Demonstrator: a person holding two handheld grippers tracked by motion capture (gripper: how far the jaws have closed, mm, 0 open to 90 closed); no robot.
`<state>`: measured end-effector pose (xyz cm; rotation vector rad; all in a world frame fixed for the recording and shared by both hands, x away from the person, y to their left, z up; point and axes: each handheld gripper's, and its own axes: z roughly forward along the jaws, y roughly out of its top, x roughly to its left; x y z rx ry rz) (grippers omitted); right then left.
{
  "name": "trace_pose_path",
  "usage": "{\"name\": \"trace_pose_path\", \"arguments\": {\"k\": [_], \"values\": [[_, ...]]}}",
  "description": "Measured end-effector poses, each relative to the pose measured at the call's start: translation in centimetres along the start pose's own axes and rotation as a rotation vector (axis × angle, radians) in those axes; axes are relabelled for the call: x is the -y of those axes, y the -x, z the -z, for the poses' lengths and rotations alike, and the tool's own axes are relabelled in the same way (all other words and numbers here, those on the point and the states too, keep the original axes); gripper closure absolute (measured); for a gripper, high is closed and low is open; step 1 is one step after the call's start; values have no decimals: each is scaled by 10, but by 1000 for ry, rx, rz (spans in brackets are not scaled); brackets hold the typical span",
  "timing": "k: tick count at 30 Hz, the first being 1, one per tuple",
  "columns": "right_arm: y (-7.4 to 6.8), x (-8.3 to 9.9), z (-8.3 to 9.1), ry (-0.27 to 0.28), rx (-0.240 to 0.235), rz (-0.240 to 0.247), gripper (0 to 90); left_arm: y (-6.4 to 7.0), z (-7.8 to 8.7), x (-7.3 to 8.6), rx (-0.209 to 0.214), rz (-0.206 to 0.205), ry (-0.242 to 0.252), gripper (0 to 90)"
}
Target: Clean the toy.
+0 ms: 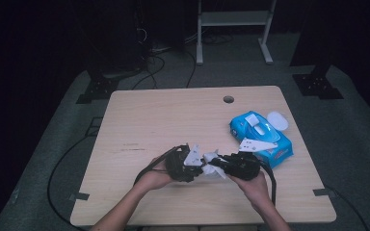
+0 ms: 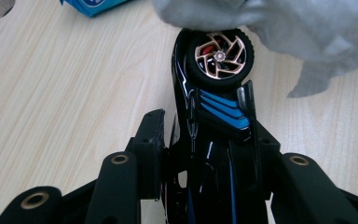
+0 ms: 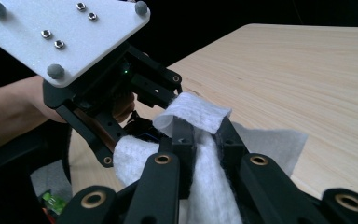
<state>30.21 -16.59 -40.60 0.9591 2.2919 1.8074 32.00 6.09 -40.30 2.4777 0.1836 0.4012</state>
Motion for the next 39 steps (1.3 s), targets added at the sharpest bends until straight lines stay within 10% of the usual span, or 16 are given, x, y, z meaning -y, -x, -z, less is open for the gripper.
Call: {"name": "trace_pose_path", "arguments": {"k": [23, 32, 39], "values": [[1, -5, 8, 48, 12, -14, 813, -5, 9, 12, 30, 76, 150, 573], [18, 7, 11, 42, 48, -86, 814, -8, 18, 15, 13, 94, 206, 574], [20, 5, 12, 125, -28, -159, 814, -9, 21, 16, 4, 128, 267, 575]]}}
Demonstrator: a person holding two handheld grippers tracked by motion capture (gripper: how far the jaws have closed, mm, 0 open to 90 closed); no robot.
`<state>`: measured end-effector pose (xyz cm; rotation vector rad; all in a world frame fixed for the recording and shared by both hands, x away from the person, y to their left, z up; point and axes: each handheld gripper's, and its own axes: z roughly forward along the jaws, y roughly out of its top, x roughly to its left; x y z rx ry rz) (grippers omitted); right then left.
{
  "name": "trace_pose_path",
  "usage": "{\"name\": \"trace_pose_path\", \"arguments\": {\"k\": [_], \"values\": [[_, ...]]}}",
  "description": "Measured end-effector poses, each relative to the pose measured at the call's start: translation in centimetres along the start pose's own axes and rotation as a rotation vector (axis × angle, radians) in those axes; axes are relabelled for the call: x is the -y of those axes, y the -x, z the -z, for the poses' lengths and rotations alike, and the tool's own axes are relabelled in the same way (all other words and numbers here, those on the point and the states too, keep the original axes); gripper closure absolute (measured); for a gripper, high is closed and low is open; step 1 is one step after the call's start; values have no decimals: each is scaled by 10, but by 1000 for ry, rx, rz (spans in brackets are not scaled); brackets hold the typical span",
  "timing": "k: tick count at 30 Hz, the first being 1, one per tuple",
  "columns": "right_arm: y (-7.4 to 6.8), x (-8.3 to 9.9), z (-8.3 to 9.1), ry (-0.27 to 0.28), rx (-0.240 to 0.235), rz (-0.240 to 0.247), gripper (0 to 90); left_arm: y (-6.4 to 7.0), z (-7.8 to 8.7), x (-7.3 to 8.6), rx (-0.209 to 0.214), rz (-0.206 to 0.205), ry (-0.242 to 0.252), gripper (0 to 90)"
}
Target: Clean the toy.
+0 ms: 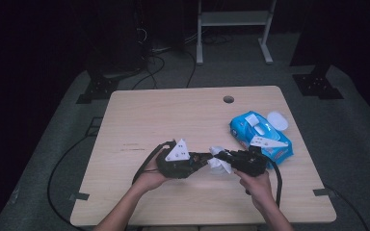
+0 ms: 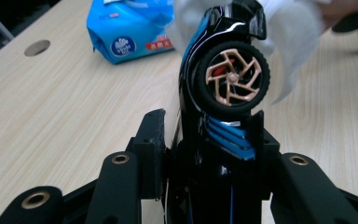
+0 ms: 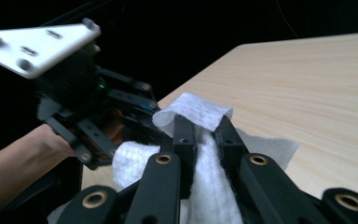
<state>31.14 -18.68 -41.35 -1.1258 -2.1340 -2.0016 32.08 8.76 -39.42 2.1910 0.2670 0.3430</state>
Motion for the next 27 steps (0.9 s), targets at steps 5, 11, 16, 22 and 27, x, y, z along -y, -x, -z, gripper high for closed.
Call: {"name": "trace_pose_path", "arguments": {"k": [5, 11, 16, 22, 27], "values": [[9, 8, -1, -14, 11, -44, 814, -1, -1, 1, 4, -10, -20, 575], [1, 0, 0, 13, -11, -11, 813, 0, -6, 4, 9, 17, 6, 577], [12, 11, -2, -36, 36, -37, 813, -2, -5, 4, 10, 22, 2, 577], [5, 2, 1, -20, 60, 16, 813, -6, -17, 9, 12, 32, -64, 578], [7, 4, 3, -36, 86, 22, 813, -9, -29, 13, 18, 37, -129, 579]]}}
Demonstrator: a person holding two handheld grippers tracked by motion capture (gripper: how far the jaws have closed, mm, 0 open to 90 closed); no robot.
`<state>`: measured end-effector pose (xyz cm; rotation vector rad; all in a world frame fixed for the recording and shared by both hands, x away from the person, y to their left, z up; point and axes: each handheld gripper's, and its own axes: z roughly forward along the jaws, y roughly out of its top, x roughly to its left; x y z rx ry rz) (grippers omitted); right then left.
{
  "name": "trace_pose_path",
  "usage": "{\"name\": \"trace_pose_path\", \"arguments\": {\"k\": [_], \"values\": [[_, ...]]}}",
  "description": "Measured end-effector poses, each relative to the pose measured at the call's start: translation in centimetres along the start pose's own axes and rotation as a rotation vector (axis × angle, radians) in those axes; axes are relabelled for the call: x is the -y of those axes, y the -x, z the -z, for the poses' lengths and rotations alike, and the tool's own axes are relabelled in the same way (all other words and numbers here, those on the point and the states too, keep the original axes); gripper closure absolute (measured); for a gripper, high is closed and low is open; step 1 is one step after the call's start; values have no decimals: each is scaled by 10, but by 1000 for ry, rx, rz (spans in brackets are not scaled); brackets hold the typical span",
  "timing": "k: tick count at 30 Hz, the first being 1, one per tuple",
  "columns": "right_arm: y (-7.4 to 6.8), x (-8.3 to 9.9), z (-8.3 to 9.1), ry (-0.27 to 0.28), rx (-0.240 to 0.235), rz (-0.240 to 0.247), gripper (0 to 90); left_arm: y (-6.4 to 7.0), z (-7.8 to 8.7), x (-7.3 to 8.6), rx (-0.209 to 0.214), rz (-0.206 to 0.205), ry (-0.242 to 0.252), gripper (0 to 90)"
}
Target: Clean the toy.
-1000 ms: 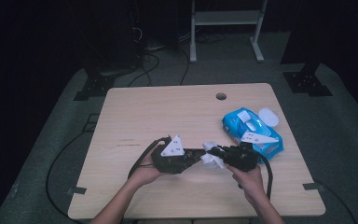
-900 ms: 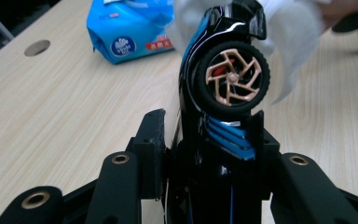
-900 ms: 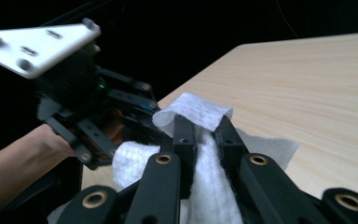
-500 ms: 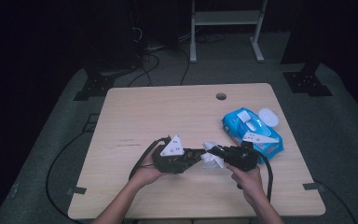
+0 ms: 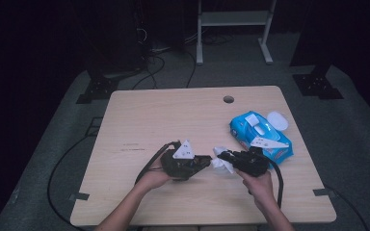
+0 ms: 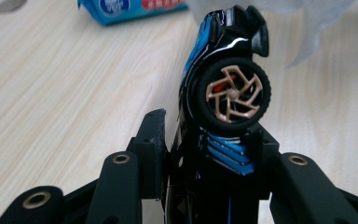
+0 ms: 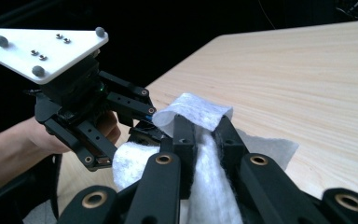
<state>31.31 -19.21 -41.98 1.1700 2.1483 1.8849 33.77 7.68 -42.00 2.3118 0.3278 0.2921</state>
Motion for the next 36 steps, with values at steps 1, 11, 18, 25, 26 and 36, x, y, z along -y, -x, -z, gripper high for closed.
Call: {"name": "trace_pose_path", "arguments": {"k": [1, 11, 18, 25, 26, 36], "values": [[1, 1, 0, -6, 4, 0, 813, -1, -1, 0, 1, 2, -7, 579], [6, 8, -9, -56, 37, 11, 813, -8, -18, -5, 2, 1, -152, 579], [3, 9, -16, -72, 34, 25, 812, -9, -23, -4, 17, 9, -181, 573], [-2, 6, -23, -99, 27, 51, 812, -13, -8, -2, 37, 51, -107, 543], [-3, 5, -25, -105, 29, 58, 812, -14, -5, -1, 35, 44, -100, 542], [-12, 0, -51, -165, 19, 101, 812, -36, 34, 14, 41, 165, 38, 505]]}}
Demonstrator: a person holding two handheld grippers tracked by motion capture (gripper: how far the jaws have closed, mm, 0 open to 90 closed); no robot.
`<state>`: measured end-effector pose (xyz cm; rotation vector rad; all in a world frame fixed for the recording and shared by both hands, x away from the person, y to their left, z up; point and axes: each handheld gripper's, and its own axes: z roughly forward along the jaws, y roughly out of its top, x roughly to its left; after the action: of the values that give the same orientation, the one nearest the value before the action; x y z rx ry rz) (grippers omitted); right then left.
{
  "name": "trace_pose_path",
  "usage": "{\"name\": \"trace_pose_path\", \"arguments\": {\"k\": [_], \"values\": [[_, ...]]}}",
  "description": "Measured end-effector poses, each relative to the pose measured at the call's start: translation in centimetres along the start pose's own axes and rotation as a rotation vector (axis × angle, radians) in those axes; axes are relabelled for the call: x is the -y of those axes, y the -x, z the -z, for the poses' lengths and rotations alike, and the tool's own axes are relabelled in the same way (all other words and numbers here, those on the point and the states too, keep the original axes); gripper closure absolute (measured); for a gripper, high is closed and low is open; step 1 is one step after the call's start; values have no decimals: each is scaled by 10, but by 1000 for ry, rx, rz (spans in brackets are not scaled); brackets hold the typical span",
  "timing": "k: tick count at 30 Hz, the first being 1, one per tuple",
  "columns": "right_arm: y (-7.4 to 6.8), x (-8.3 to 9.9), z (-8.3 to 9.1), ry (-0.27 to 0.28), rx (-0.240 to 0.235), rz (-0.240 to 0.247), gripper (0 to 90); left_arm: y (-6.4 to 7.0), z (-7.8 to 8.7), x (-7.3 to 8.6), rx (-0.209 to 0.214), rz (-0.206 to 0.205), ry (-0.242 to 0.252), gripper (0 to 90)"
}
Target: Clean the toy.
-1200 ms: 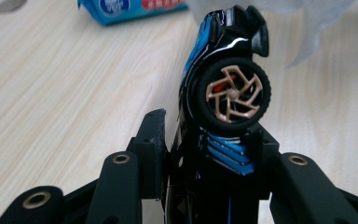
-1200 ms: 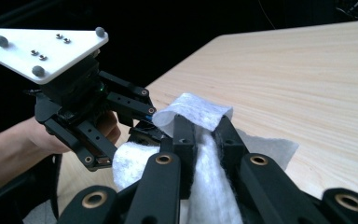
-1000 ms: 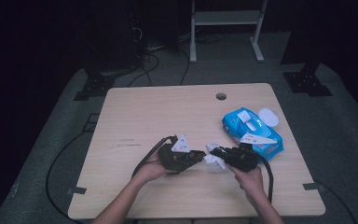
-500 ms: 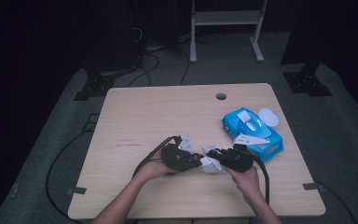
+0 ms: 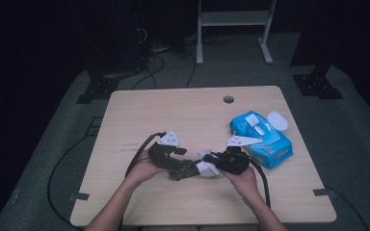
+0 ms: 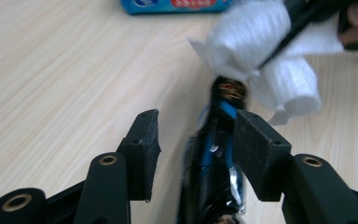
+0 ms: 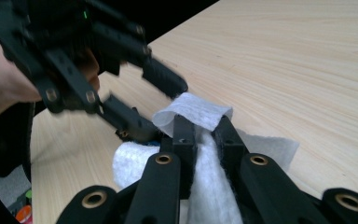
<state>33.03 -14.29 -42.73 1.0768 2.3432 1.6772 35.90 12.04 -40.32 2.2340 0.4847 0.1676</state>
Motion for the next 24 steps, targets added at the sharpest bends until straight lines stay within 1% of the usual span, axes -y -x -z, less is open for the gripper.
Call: {"name": "trace_pose_path", "arguments": {"k": [3, 6, 7, 9, 11, 13, 14, 17, 18, 20, 22, 24], "values": [[-2, 0, -7, -26, 4, 9, 812, -6, 2, 6, 12, 35, -11, 480], [-2, 2, -10, -46, 9, 20, 812, -7, -1, 11, 36, 48, -22, 460], [-2, 3, -11, -51, 9, 21, 812, -7, -2, 13, 43, 50, -34, 456], [-2, 5, -12, -61, 11, 22, 813, -7, -5, 16, 60, 73, -16, 454], [-2, 7, -11, -65, 12, 30, 813, -8, -6, 16, 68, 87, -10, 454], [-3, 8, -10, -68, 8, 32, 813, -7, -6, 16, 76, 86, -14, 454], [-4, 8, -10, -72, 9, 38, 813, -5, -6, 16, 88, 89, -21, 455], [-7, 11, -6, -82, 2, 54, 813, 3, -6, 17, 96, 78, -27, 450], [-9, 13, -4, -86, -2, 60, 813, 5, -6, 18, 108, 73, -33, 445], [-12, 17, 0, -93, -14, 67, 813, 10, -8, 21, 128, 76, -37, 433], [-16, 22, 4, -103, -19, 78, 813, 15, -11, 22, 136, 66, -50, 410], [-20, 26, 8, -119, -21, 88, 813, 21, -13, 24, 127, 37, -67, 380]]}}
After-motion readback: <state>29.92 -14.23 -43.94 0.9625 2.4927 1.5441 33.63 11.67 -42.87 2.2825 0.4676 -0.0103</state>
